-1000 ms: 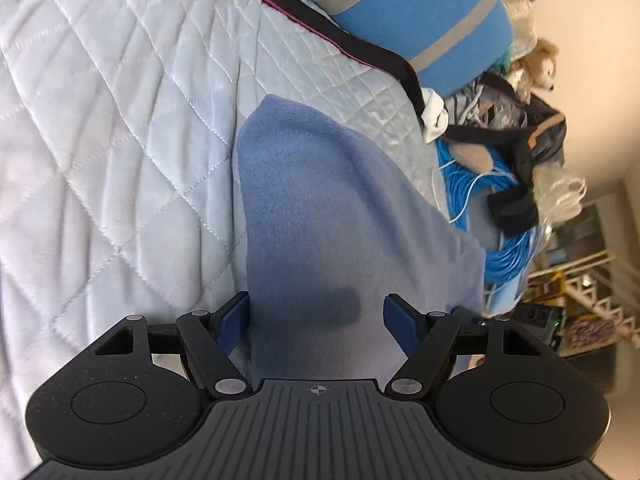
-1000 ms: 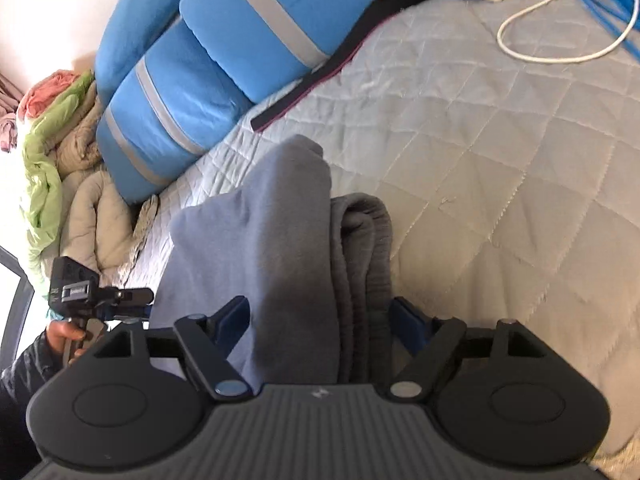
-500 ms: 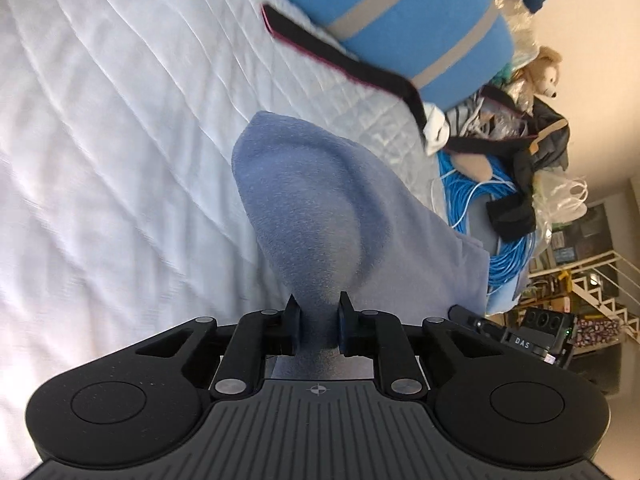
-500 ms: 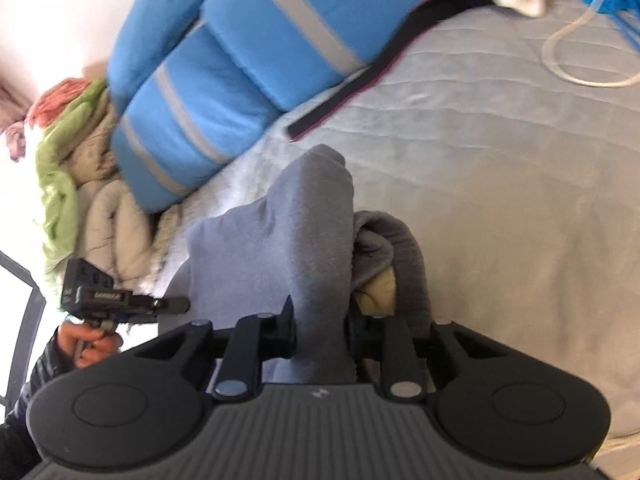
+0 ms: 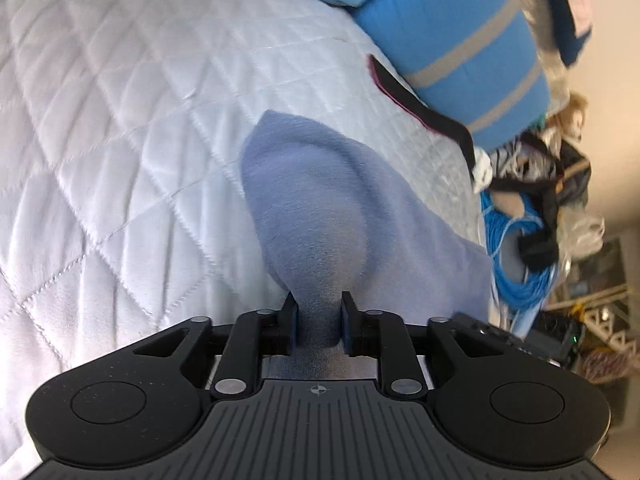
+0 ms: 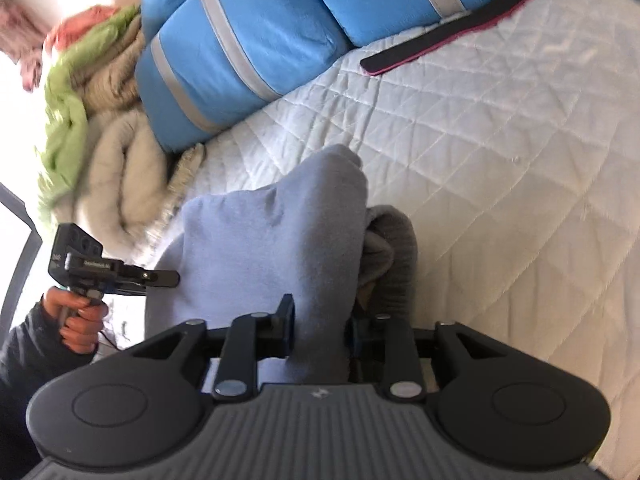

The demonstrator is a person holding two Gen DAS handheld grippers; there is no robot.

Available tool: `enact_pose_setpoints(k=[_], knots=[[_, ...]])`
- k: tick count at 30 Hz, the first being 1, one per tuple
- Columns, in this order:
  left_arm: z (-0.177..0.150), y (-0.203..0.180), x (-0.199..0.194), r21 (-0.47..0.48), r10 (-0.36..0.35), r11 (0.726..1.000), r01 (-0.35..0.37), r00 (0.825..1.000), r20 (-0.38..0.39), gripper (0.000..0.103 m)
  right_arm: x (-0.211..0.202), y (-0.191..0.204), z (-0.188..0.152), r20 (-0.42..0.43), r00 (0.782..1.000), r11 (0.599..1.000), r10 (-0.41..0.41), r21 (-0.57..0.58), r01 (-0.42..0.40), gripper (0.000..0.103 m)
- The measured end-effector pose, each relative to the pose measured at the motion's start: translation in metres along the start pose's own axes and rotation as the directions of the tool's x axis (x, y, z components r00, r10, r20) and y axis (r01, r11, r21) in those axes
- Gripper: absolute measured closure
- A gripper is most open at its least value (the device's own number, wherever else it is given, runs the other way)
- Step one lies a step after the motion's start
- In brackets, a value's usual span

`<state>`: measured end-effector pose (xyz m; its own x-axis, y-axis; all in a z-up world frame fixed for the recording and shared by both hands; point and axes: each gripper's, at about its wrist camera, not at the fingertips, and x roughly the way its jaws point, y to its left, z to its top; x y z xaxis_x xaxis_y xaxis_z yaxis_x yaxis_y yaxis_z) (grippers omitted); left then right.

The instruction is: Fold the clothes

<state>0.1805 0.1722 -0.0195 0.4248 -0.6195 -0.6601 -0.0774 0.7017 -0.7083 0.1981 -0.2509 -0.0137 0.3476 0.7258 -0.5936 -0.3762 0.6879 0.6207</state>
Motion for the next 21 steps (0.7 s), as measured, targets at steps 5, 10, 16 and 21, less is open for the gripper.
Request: enact_pose_setpoints(k=[5,10,16,21], knots=[[-0.014,0.006,-0.009,0.009,-0.048,0.999,0.047,0.997,0.053,0.058,-0.014,0.015,-0.001,0.059,0.993,0.985,-0.106,-0.133,0.113,0.017],[-0.043,-0.007,-0.022,0.070,0.007,0.997,-0.014,0.996,0.094,0.050,-0.036,0.058,0.012,0.220,0.971,0.935,-0.090,-0.318,0.159,0.000],[-0.072,-0.019,-0.029,0.123,0.074,0.988,-0.094,0.984,0.161,0.050,0.007,0.122,0.040,0.166,0.984,0.865,-0.065,-0.482,0.139,0.000],[-0.095,-0.030,-0.033,0.193,0.141,0.964,-0.185,0.965,0.221,0.050,0.076,0.171,0.065,0.044,0.997,0.803,-0.060,-0.592,0.074,0.000]])
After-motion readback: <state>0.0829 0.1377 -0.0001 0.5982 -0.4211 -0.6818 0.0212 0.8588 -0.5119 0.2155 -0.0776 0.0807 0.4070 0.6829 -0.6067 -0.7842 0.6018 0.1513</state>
